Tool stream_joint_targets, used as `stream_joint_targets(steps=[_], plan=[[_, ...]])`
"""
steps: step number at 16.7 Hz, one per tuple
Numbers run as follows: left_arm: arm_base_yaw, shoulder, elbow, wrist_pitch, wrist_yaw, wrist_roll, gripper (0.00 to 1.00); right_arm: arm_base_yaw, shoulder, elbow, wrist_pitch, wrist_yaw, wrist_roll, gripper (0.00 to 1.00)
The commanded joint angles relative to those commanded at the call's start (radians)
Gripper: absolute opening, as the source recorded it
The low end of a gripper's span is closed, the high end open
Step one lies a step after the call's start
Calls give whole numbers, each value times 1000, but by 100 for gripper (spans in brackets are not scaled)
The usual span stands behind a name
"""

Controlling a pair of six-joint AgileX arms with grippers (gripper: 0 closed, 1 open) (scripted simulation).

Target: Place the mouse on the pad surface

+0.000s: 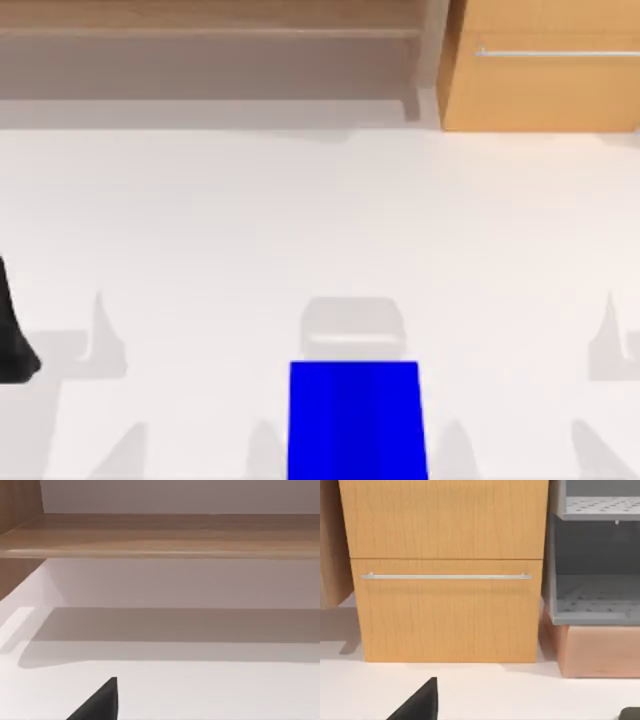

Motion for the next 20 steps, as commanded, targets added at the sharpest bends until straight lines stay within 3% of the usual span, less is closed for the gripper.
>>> stream_joint_targets(steps=[4,8,20], plan=[[0,0,0,0,0,0,100,-5,26,17,-22,0,6,100],[0,0,0,0,0,0,100,-33,197,147,-167,0,38,100],[0,0,0,0,0,0,100,-138,1154,1021,-663,-5,132,100]])
